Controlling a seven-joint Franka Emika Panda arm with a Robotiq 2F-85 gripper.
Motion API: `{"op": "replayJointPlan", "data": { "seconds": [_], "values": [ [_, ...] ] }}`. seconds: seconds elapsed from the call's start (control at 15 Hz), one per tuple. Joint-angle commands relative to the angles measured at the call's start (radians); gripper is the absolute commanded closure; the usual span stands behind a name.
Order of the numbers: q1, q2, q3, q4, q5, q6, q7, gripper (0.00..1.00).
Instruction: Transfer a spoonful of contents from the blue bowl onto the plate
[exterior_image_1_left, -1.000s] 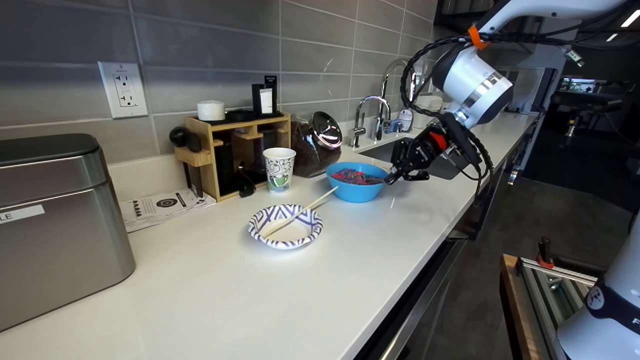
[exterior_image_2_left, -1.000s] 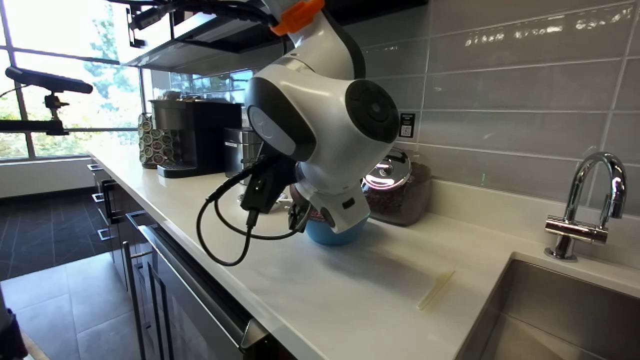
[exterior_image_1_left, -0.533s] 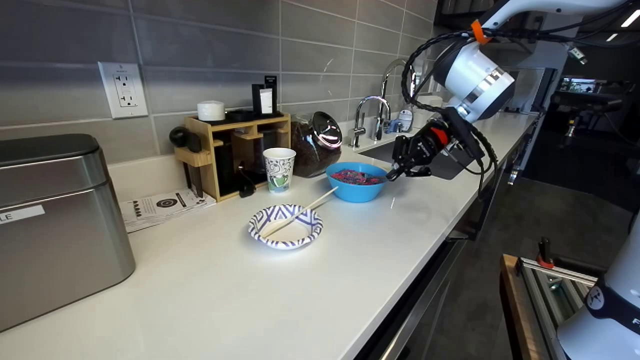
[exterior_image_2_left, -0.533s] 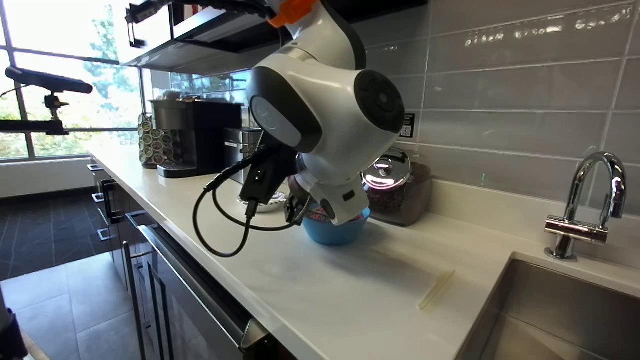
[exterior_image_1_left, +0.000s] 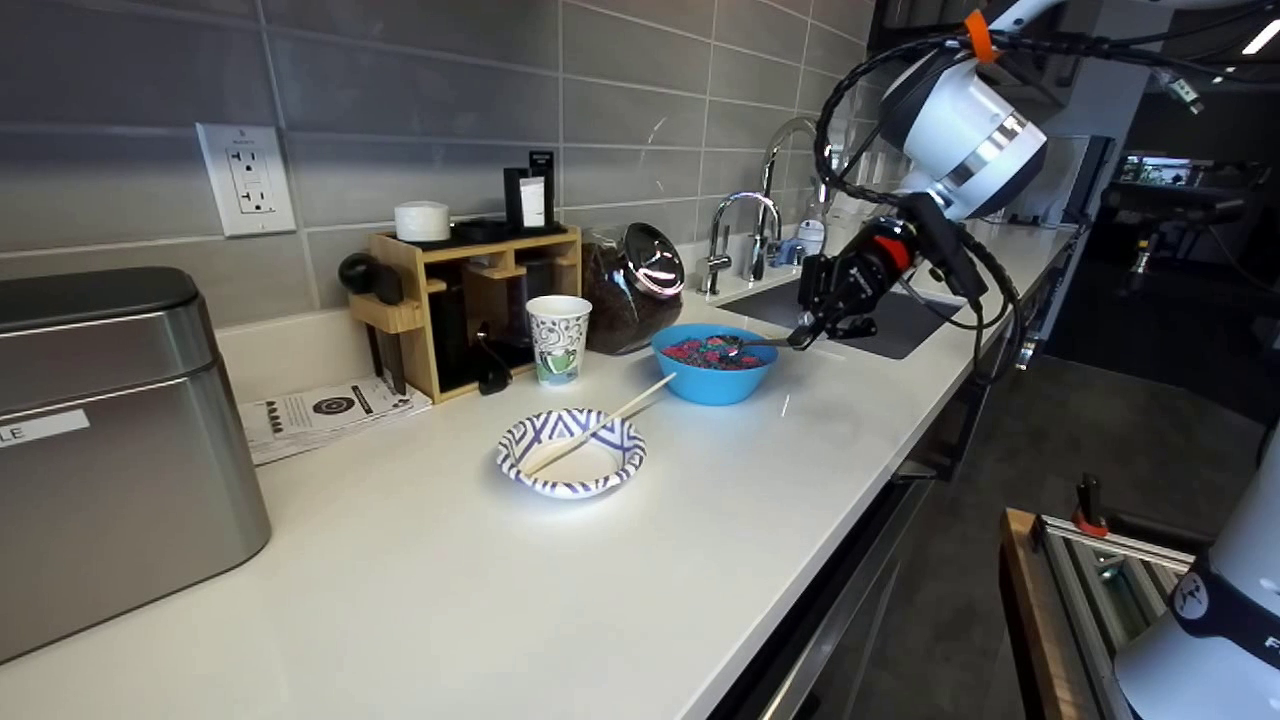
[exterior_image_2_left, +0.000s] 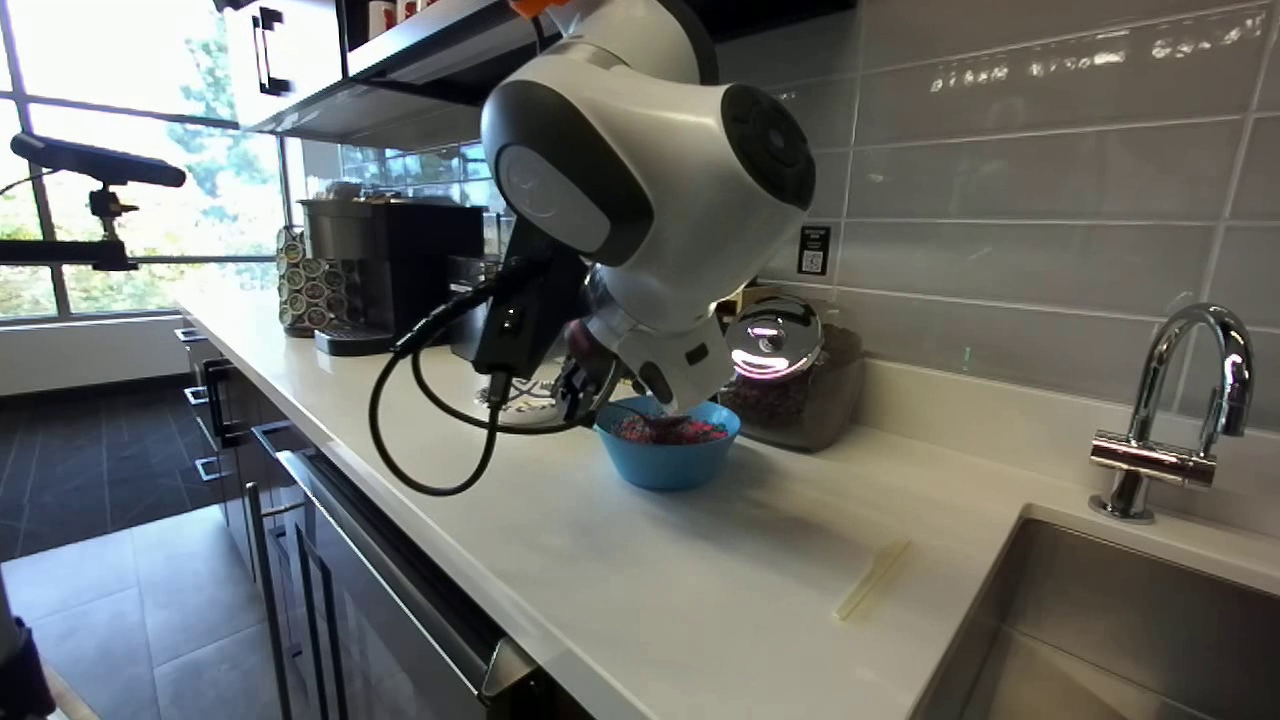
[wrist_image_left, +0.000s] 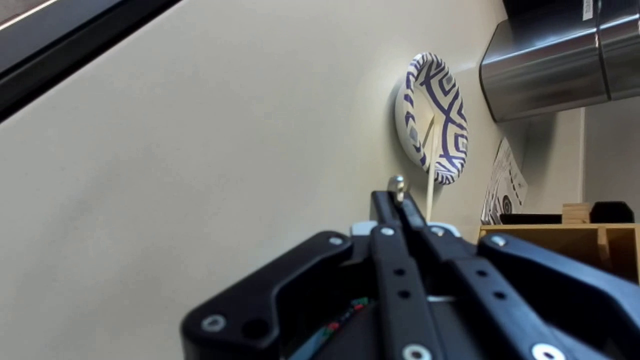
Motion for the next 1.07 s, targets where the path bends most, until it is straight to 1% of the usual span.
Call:
{"op": "replayJointPlan", "data": {
  "seconds": [0.0,0.27,0.53,0.8,1.0],
  "values": [
    [-0.015,-0.053,0.002,-0.009,-0.047,-0.042,0.018,1.0],
    [-0.026,-0.04,-0.012,0.008,-0.067,-0.112,0.033,1.0],
    [-0.049,0.009,-0.05,0.033,-0.036,-0.196,0.013,1.0],
    [-0.079,0.066,-0.097,0.066,0.002,-0.348,-0.024,1.0],
    [-0.101,0.114,-0.117,0.089,0.021,-0.453,-0.074,1.0]
  ]
}}
